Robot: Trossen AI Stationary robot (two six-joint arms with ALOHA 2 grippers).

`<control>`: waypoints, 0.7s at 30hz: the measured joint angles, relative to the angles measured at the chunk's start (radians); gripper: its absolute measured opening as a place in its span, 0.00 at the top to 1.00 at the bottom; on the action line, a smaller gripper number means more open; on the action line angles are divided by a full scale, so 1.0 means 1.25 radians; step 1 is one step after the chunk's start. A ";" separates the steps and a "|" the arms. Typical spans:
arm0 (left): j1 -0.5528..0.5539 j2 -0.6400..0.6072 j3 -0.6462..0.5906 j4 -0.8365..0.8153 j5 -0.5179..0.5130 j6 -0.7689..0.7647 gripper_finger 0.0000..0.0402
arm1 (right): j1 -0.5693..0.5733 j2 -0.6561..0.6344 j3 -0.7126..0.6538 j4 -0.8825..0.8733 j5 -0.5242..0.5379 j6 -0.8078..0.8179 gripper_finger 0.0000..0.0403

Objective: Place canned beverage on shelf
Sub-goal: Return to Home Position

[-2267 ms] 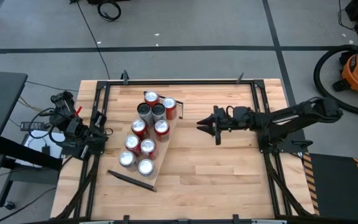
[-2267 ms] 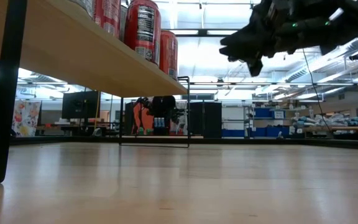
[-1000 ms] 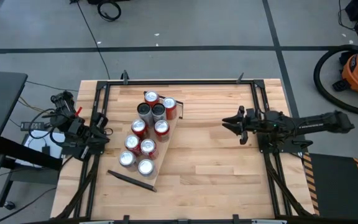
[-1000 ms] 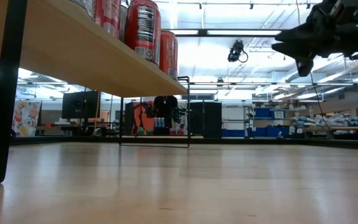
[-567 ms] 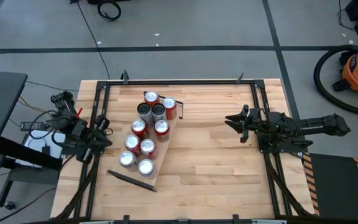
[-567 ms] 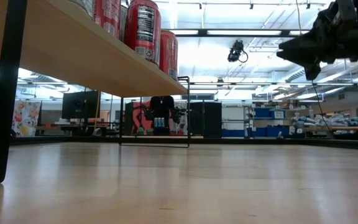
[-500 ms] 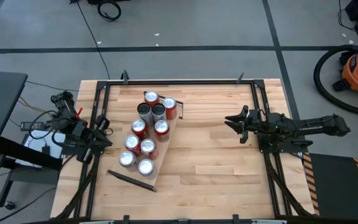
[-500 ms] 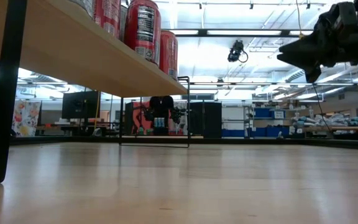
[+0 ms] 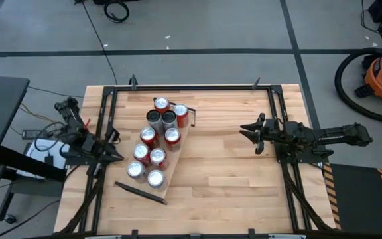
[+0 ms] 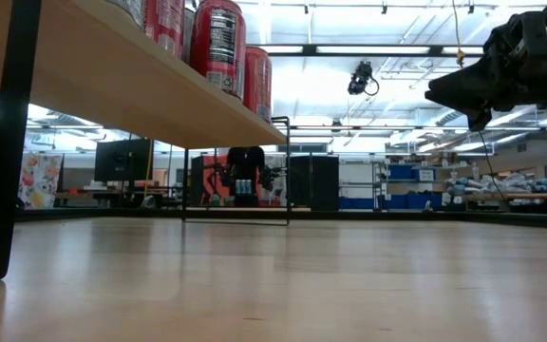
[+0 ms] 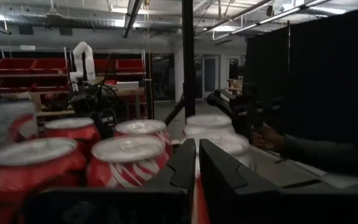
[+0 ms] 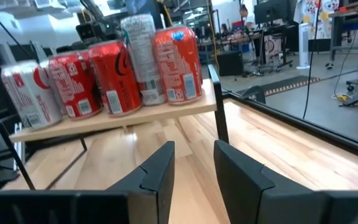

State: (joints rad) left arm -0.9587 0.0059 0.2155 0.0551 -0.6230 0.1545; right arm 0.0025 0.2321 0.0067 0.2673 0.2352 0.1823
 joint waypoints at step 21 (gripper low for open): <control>0.002 0.000 -0.073 0.069 0.005 0.022 0.92 | 0.000 0.000 0.000 -0.012 0.005 -0.044 0.70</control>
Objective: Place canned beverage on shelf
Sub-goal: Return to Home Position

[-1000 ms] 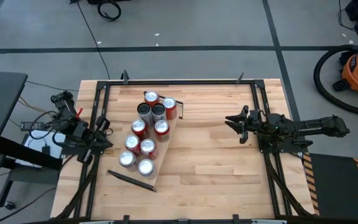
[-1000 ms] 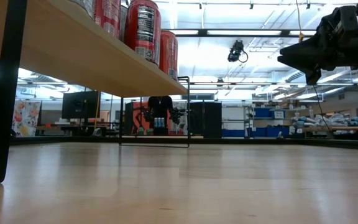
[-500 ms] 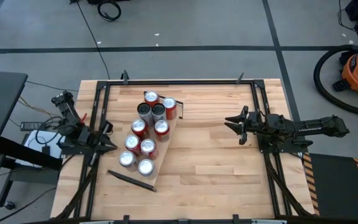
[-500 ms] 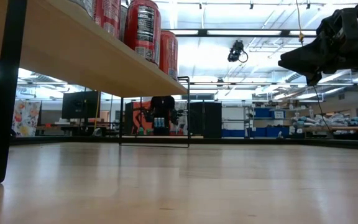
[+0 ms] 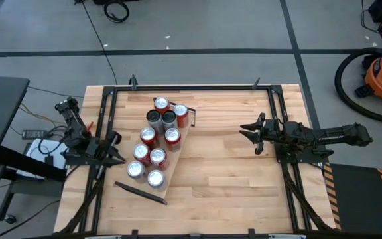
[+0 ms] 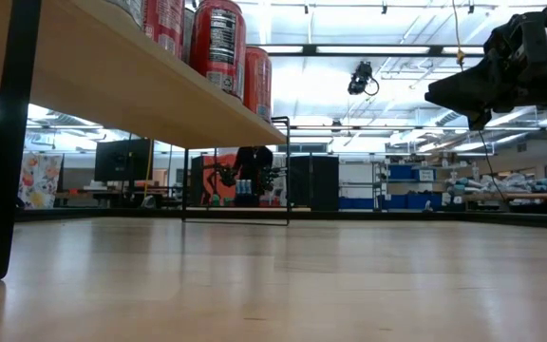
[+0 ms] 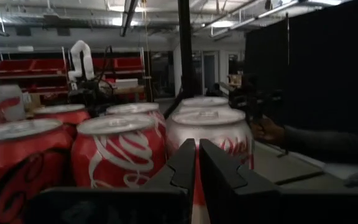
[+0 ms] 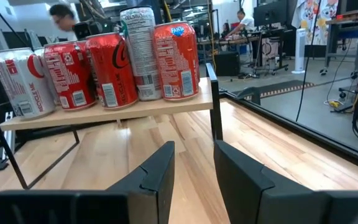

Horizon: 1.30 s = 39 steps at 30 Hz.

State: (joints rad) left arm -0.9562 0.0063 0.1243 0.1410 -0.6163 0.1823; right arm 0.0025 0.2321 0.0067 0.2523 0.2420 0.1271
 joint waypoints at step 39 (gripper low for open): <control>-0.001 0.000 -0.001 -0.246 0.001 -0.158 0.92 | 0.000 0.001 0.000 -0.072 -0.108 0.091 0.70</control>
